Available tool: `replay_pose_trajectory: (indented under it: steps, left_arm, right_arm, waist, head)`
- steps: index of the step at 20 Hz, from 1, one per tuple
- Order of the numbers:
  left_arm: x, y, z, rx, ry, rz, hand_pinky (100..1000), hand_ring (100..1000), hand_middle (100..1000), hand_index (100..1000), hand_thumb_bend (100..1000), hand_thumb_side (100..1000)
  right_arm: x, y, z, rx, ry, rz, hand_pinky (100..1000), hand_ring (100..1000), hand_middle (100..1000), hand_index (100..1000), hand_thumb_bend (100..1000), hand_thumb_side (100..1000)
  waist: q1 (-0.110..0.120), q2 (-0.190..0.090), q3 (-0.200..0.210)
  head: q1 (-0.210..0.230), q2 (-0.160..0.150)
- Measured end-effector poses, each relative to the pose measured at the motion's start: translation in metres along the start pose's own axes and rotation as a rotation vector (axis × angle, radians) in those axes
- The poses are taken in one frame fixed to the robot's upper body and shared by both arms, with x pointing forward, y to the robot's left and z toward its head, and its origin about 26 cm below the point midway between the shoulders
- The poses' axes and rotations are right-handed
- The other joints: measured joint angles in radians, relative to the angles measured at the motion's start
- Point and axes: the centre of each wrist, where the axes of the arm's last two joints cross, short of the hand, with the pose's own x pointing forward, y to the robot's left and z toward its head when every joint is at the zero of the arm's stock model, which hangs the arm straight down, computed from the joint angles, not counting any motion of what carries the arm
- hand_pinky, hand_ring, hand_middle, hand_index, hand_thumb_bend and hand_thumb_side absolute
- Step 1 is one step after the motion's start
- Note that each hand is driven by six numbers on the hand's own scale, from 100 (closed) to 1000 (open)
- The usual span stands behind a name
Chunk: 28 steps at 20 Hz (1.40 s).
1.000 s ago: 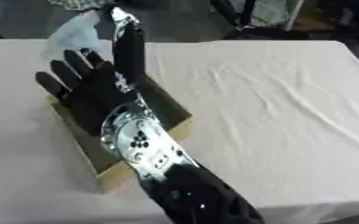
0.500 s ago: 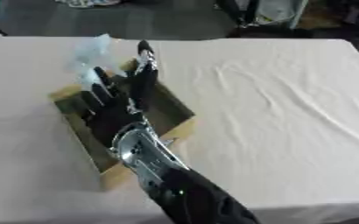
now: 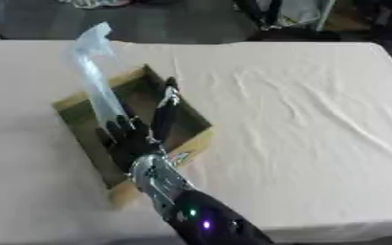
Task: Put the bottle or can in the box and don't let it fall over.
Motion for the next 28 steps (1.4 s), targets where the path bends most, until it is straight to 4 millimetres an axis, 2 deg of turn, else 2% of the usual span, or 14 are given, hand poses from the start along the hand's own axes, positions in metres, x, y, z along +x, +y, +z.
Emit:
replay_pose_trajectory:
  steps: [4,6,12,13,14,15,23,27,28]
  left_arm:
    - [0.0,0.002,0.0,0.007,0.002,-0.003,616,695,631,784,100,744]
    - [-0.001,0.002,0.0,0.01,0.003,-0.005,615,694,631,784,100,744]
    - [-0.004,0.007,0.001,0.024,0.009,-0.017,615,694,630,784,100,744]
    - [-0.004,0.008,0.001,0.026,0.009,-0.022,615,694,630,784,100,744]
    - [-0.004,0.009,0.0,0.028,0.007,-0.025,615,694,630,784,100,743]
    - [-0.004,0.01,0.0,0.031,0.007,-0.028,615,694,630,784,100,743]
    - [-0.004,0.011,0.001,0.032,0.005,-0.033,616,694,630,784,100,741]
    - [-0.003,0.012,0.001,0.032,-0.001,-0.036,616,694,630,784,100,741]
    - [-0.003,0.013,0.001,0.033,0.0,-0.038,615,694,630,784,100,741]
  right_arm:
    - [0.014,-0.003,-0.005,-0.001,-0.069,-0.024,100,100,100,876,513,909]
    - [0.029,0.001,-0.007,0.014,-0.133,-0.03,100,100,100,869,433,889]
    - [0.088,0.027,-0.006,0.098,-0.362,-0.032,100,100,100,862,198,826]
    - [0.097,0.033,-0.005,0.116,-0.391,-0.023,100,100,100,862,198,826]
    - [0.106,0.039,-0.002,0.136,-0.417,-0.009,100,100,100,863,127,805]
    - [0.114,0.045,0.001,0.156,-0.441,0.004,100,100,100,864,100,790]
    - [0.172,0.096,0.044,0.333,-0.642,0.103,100,100,100,858,100,703]
    - [0.199,0.106,0.068,0.389,-0.748,0.174,100,100,100,871,100,654]
    - [0.209,0.105,0.073,0.391,-0.783,0.196,125,157,126,879,100,634]
  waist:
    - [-0.001,0.0,-0.006]
    - [-0.005,-0.003,-0.012]
    - [-0.011,-0.011,-0.03]
    - [-0.012,-0.012,-0.032]
    - [-0.013,-0.012,-0.033]
    - [-0.012,-0.013,-0.033]
    - [-0.012,-0.014,-0.038]
    - [-0.012,-0.014,-0.05]
    - [-0.012,-0.014,-0.054]
  head:
    - [0.011,0.0]
    - [0.018,0.0]
    - [0.042,0.0]
    - [0.045,0.0]
    - [0.049,0.0]
    - [0.051,0.0]
    - [0.073,0.0]
    - [0.094,0.0]
    - [0.1,0.0]
